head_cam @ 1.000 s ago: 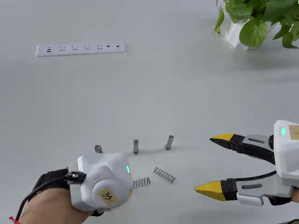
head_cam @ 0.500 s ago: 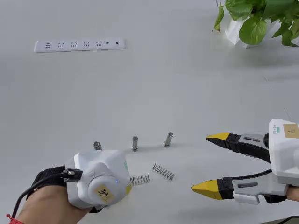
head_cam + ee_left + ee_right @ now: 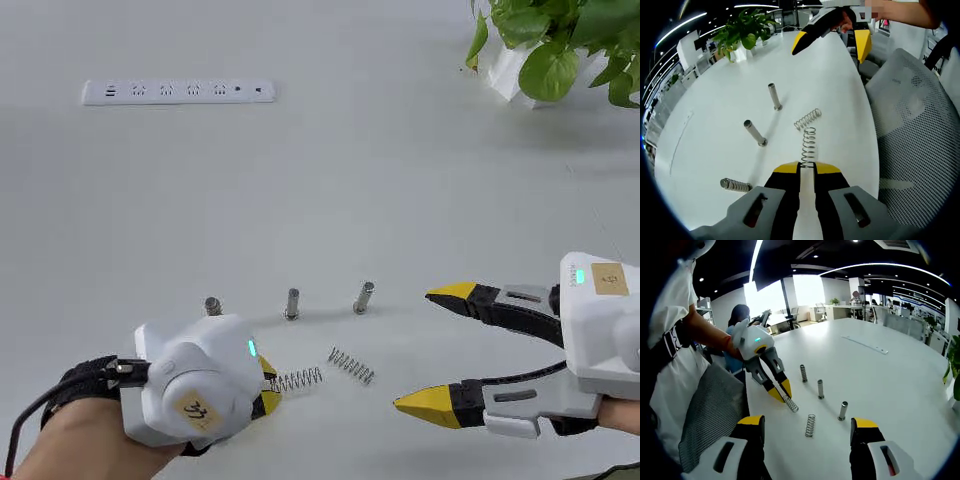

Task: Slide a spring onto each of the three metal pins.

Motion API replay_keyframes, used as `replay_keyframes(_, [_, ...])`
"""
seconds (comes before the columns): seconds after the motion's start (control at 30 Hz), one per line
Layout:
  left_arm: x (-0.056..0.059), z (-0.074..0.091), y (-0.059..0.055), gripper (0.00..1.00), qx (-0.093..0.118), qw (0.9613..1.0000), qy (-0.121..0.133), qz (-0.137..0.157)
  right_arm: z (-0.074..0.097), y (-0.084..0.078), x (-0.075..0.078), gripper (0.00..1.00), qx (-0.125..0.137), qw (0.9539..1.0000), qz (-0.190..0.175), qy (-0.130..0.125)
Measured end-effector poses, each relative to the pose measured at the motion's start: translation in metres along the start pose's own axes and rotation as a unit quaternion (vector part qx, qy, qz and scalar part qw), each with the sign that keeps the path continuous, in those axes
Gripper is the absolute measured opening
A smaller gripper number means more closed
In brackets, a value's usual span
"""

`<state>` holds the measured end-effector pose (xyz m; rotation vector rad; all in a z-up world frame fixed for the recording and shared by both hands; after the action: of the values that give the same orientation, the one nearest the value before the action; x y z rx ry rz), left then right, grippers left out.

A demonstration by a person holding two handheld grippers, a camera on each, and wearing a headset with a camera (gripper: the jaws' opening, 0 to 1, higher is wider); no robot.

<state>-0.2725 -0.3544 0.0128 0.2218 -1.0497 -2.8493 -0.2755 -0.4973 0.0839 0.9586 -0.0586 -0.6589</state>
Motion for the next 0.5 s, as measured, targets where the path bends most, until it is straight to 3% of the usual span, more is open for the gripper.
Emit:
replay_keyframes(0.23, [-0.004,0.021,0.012,0.06,0.049,0.9982,0.015,0.032,-0.005,0.017,-0.010,0.66,0.009,0.9997,0.009,0.020])
replay_keyframes(0.5, [-0.007,0.047,0.033,0.06,0.117,0.9905,0.033,0.064,-0.015,0.039,-0.026,0.58,0.025,0.9982,0.005,0.055])
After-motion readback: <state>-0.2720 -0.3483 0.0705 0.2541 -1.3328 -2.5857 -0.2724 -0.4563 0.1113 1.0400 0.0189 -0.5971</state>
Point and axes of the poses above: the centre of the closed fingertips' face, and the gripper's own axes: z roughly backward along the fingers, x roughly to its right, y roughly out of its top, the point moved 3 cm from there along z, roughly backward along the fingers, and after that the axes turned 6 degrees about -z, right-handed, at the moved point
